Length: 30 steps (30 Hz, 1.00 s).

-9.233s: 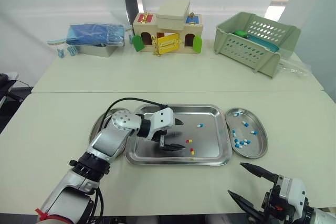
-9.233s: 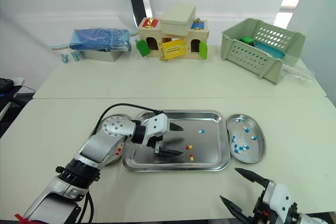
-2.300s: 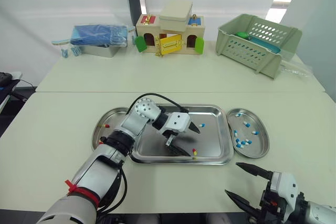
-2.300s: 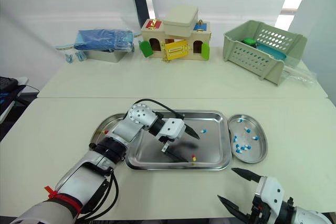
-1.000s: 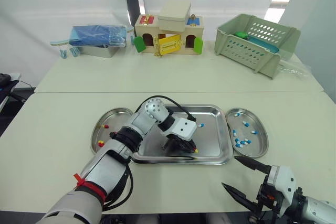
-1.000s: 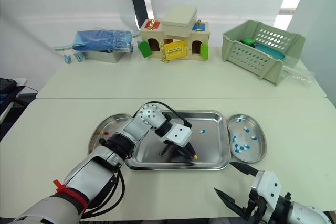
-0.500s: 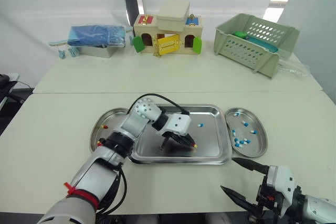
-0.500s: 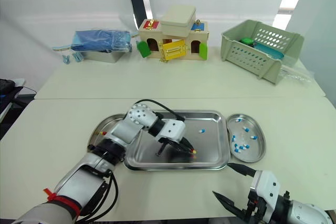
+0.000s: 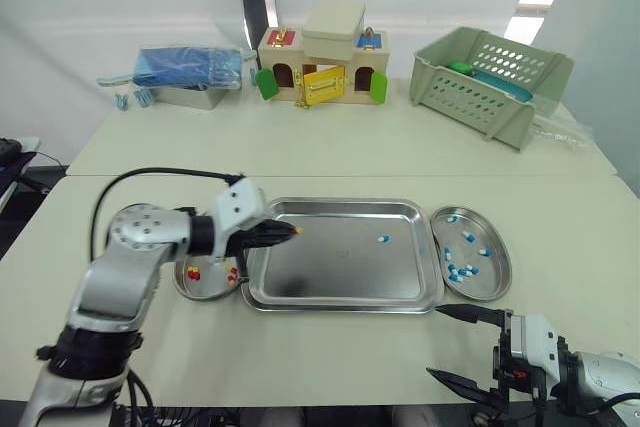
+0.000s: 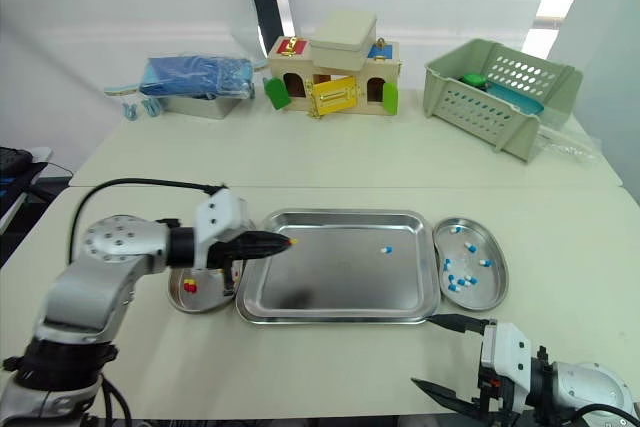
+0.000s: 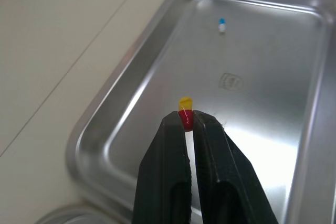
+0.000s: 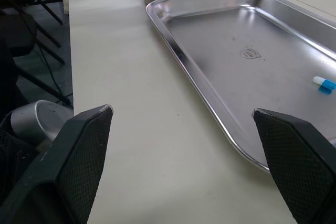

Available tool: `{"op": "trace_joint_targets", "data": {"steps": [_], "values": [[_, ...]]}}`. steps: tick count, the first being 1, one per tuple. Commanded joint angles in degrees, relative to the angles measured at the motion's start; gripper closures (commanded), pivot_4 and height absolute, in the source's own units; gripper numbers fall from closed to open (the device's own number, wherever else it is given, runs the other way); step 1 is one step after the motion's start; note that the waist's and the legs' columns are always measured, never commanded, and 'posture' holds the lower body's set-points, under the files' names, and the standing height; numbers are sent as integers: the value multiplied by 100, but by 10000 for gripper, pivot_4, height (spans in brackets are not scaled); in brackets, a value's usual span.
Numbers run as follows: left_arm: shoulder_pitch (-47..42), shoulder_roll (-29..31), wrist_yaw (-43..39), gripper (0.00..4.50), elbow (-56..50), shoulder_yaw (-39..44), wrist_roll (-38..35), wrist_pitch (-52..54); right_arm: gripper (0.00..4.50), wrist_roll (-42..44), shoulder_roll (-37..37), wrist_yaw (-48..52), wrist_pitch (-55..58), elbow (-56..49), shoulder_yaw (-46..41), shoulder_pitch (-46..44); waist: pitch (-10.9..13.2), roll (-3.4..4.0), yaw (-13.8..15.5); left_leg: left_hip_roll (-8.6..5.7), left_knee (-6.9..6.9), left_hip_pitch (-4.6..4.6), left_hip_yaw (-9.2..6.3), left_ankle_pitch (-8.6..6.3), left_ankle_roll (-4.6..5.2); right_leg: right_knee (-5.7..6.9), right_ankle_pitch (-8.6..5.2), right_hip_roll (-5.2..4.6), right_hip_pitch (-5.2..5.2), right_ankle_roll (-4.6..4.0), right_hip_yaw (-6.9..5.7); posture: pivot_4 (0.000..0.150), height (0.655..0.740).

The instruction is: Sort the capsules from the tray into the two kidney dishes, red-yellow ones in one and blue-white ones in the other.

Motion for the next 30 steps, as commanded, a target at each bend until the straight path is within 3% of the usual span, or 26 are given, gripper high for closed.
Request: {"op": "trace_joint_targets", "data": {"steps": [1, 10, 29, 30], "values": [[529, 164, 500, 44353, -188, 637, 13, 69, 0, 197, 37, 141, -134, 92, 24, -174, 0, 0, -4, 0, -1, 0, 1, 0, 0, -1, 0, 0, 0, 0, 1, 1500, 7400], [1085, 242, 1142, 44353, -185, 832, -163, 255, 0, 237, 165, 247, -214, 361, 129, -452, 1, -2, 4, 0, -2, 0, 2, -1, 0, -1, 1, -2, -1, 0, 0, 1500, 7400], [1254, 557, 1231, 44353, 194, 490, -254, 147, 0, 180, 228, 187, -312, 541, 110, -548, 1, -1, -14, 1, -4, 0, 4, -1, 0, -1, 0, -1, -4, 0, 2, 1500, 7400], [1256, 565, 1231, 39102, 206, 483, -251, 132, 0, 180, 225, 185, -307, 537, 110, -549, 1, -1, -14, 1, -4, 0, 4, -1, 0, -1, 1, -1, -4, 0, 2, 1500, 7400]]}}
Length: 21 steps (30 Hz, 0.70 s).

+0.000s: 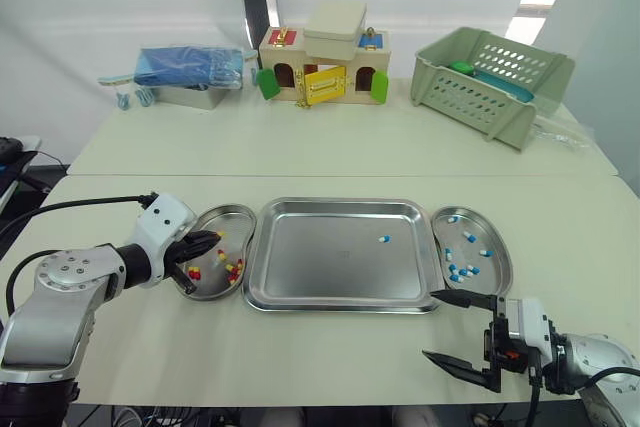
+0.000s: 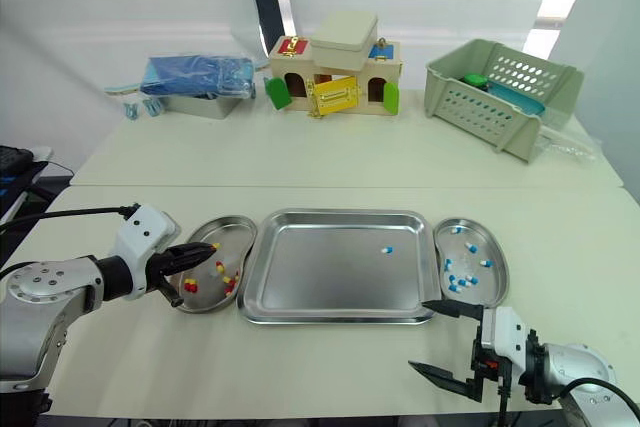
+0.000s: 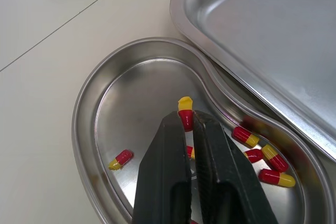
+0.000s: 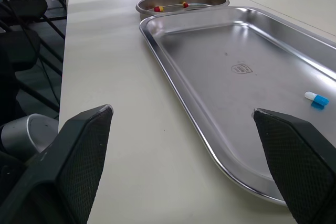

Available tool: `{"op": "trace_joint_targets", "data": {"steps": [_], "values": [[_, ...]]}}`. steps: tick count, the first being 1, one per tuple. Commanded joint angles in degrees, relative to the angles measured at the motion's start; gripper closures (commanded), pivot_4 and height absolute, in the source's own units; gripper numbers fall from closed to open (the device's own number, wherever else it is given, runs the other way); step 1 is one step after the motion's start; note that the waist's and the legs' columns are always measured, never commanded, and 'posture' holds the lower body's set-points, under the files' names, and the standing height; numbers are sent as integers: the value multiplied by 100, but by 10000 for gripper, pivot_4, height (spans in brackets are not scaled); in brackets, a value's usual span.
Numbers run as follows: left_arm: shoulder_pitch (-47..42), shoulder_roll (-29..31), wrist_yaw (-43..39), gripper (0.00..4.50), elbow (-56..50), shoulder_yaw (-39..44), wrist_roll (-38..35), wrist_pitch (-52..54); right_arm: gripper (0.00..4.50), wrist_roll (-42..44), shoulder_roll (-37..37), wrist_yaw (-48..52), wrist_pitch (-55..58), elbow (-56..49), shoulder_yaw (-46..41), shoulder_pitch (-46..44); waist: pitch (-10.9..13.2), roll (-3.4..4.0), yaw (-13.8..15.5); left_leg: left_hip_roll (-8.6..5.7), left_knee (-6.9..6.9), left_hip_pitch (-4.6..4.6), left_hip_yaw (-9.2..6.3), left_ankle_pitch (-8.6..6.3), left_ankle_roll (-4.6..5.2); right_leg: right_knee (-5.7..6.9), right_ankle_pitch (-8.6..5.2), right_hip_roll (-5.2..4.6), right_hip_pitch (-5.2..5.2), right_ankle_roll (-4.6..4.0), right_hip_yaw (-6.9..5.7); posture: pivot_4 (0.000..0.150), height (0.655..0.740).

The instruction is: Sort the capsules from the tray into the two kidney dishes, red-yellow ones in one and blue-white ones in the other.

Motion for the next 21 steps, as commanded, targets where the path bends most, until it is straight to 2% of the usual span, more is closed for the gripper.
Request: {"op": "trace_joint_targets", "data": {"steps": [1, 12, 13, 21], "values": [[15, 134, 13, 37503, -53, -13, -26, -81, 0, 69, -10, -9, -103, -55, -88, -1, 0, 0, -1, 0, 0, 0, 0, 0, 0, 0, 0, 0, 0, 0, 0, 1500, 7400], [-28, 204, -19, 2443, 2, -91, -81, -106, 0, 51, -33, -48, -60, -117, -95, 36, 0, 0, -1, 0, 0, 0, 0, 0, 0, 0, 0, 0, 0, 0, 0, 1500, 7400], [-36, 208, -20, 387, 7, -97, -86, -103, 0, 55, -39, -48, -59, -127, -101, 50, 0, 0, -1, 0, 0, 0, 0, 0, 0, 0, 0, 0, 0, 0, 0, 1500, 7400], [-31, 188, -196, 387, 173, 252, -408, -360, 0, 310, -190, -208, 231, -285, -449, 66, 0, 0, -1, 0, 0, 0, 0, 0, 0, 0, 0, 0, -1, 0, 1, 1500, 7400]]}}
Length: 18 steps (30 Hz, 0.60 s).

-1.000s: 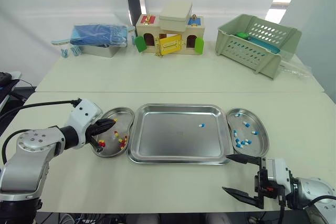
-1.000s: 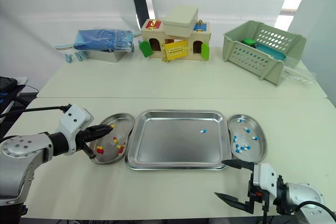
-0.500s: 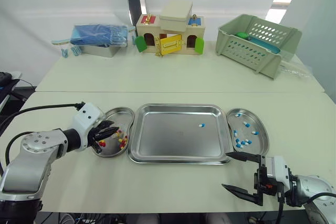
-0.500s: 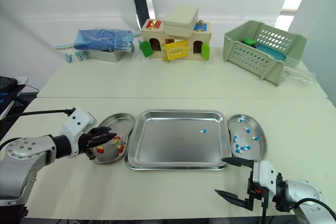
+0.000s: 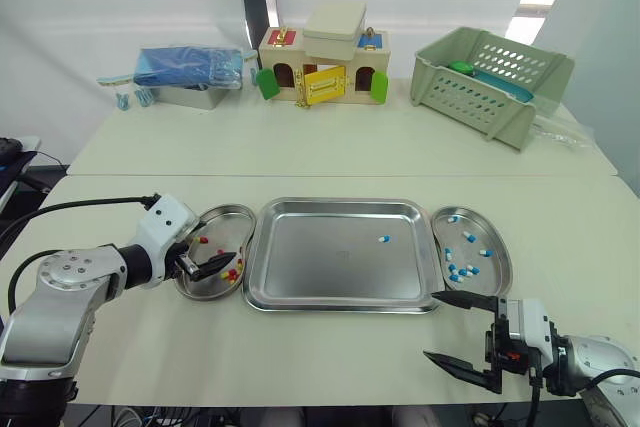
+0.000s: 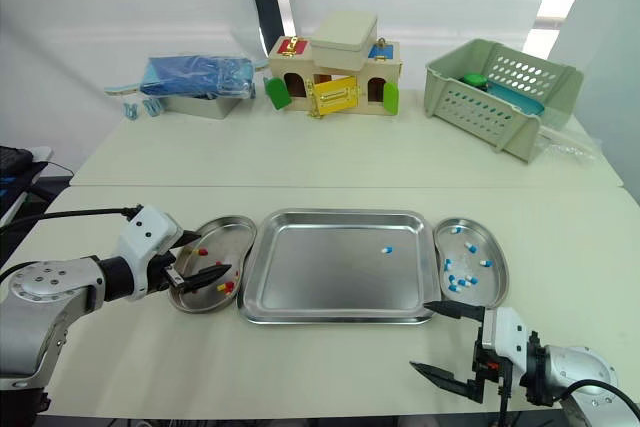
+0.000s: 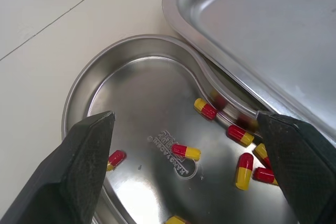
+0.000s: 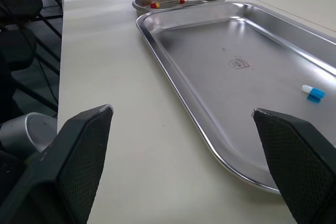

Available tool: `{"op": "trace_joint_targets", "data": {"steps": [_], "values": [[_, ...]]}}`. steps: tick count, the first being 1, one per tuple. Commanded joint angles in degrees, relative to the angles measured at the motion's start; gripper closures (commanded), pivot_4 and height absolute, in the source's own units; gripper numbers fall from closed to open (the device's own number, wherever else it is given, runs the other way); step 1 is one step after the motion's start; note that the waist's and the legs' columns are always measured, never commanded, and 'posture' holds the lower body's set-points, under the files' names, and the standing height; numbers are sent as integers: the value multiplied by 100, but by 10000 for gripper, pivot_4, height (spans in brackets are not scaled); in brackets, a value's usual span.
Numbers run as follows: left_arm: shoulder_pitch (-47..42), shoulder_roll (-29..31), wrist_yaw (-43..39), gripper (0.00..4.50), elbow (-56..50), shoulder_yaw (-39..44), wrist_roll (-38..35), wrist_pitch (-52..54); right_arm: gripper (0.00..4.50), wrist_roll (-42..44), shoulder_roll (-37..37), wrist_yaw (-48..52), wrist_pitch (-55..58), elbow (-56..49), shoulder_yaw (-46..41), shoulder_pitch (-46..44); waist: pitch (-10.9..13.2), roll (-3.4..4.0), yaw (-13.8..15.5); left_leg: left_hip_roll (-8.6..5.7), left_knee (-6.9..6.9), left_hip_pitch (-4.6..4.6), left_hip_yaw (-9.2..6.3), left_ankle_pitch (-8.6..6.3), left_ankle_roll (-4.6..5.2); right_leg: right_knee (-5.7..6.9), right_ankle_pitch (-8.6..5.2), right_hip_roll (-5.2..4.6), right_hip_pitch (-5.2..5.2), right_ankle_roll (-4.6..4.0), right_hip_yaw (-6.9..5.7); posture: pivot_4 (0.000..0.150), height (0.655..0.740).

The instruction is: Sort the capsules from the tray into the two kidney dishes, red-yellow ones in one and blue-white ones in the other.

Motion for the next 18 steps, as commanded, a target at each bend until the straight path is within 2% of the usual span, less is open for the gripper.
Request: {"op": "trace_joint_targets", "data": {"steps": [1, 9, 13, 18], "values": [[-4, 92, -150, 387, -34, 445, -272, -272, 0, 302, -149, -135, 218, -213, -421, -28, 0, 0, 1, 0, 0, 0, 0, 0, 0, 0, 0, 0, 0, 0, -1, 1500, 7400], [415, 453, -574, 387, 402, 1926, -808, -346, 0, 904, -1080, -317, 1473, 294, -1956, -191, 2, 3, -19, 0, -4, 0, 3, -1, 1, -1, 0, 0, -2, 0, 3, 1500, 7400], [908, 871, -837, 387, 1310, 2405, -508, -812, 0, 743, -1622, -185, 1772, 1048, -2501, -327, 3, 4, -19, 1, -10, 2, 10, -3, 6, -5, 0, 0, -5, 0, 8, 1500, 7400], [1055, 1110, -922, 387, 2236, 2534, -314, -1420, 0, 412, -1790, -86, 1598, 1810, -2553, -607, 5, 2, -18, 1, -13, 2, 13, -4, 8, -10, 0, 0, -6, 0, 8, 1500, 7400]]}}
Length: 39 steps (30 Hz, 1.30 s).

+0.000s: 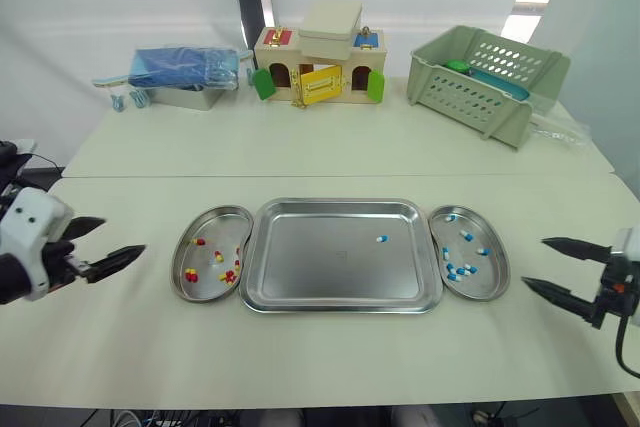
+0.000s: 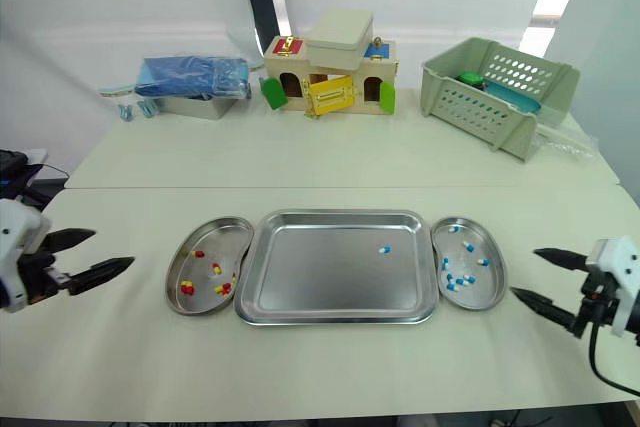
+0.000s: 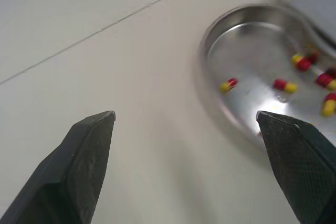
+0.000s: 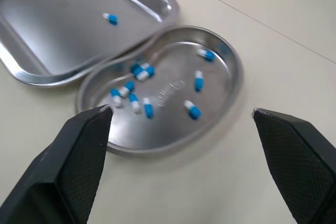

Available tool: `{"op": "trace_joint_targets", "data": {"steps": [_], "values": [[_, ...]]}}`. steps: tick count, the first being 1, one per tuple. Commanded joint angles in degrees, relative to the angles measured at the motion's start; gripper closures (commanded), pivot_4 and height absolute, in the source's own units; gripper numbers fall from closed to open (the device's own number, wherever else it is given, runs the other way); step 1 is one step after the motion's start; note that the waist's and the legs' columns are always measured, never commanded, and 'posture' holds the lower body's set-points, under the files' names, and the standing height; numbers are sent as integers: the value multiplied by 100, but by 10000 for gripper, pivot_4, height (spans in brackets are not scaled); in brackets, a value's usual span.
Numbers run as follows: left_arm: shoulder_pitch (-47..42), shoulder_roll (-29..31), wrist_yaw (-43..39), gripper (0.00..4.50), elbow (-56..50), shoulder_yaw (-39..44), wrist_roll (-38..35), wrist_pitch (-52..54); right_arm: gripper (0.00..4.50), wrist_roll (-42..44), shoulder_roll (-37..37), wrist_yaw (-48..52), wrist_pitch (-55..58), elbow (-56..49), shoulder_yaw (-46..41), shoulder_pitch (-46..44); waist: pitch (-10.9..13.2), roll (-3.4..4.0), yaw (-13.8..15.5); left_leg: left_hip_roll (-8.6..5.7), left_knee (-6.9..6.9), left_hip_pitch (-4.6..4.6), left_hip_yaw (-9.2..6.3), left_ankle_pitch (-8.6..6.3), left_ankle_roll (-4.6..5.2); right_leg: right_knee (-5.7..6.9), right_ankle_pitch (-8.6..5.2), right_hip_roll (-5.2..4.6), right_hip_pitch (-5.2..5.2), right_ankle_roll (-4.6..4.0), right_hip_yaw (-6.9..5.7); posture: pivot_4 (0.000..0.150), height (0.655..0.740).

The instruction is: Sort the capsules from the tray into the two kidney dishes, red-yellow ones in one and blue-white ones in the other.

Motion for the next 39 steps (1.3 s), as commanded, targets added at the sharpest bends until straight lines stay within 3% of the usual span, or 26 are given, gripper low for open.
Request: {"op": "trace_joint_targets", "data": {"steps": [1, 7, 15, 18, 21, 27, 33, 39], "values": [[14, 182, -64, 387, 410, 243, 105, -440, 0, -175, -100, 105, -163, 398, -113, -244, 1, 1, 7, 0, 0, 0, 2, 0, 0, 0, 0, -1, 0, 0, 1, 1500, 7400], [136, 132, -79, 387, 534, 267, 78, -623, 0, -413, -166, 310, -321, 978, -98, -563, 4, 3, 0, 0, -1, -1, 2, 0, 0, 0, 0, -2, -2, 0, 0, 1500, 7400], [300, -138, -92, 387, 225, 297, -125, -743, 0, -480, -174, 400, -257, 952, -58, -704, 4, 4, -35, 1, -4, -1, 5, 0, 0, 1, 0, -2, -3, 0, 2, 1500, 7400], [352, -714, -161, 387, -385, 346, -551, -1152, 0, -444, -261, 520, -70, 750, -4, -670, 4, 5, -30, 1, -4, -2, 7, 0, -1, -1, 0, -4, -3, 1, 4, 1500, 7400], [618, -1119, -317, 387, -1415, 360, -1211, -867, 0, -424, -387, 638, 133, 607, 68, -722, 9, -3, -27, 2, -1, -4, 9, 0, -1, 0, 1, -7, -3, 1, 3, 1500, 7400], [2129, -2129, -580, 387, -3359, -116, -1778, -1053, 0, -378, -484, 748, 456, 413, 463, -1237, 8, -3, -92, 3, 1, -2, 23, -3, 0, -6, 2, -8, 0, 5, 20, 1500, 7400], [3022, -3377, -817, 387, -4000, -1063, -1485, -2469, 0, -417, -629, 934, 733, 257, 1100, -1881, 8, 3, -65, 0, 10, -1, 24, -4, 2, -6, 5, -8, 4, 10, 21, 1500, 7400], [3416, -4212, -924, 387, -3630, -1933, -1050, -3829, 0, -429, -750, 1272, 976, -41, 1880, -2663, 8, 2, 18, -3, 14, -3, 25, -6, 5, -11, 8, -7, 4, 14, 23, 1500, 7400]]}}
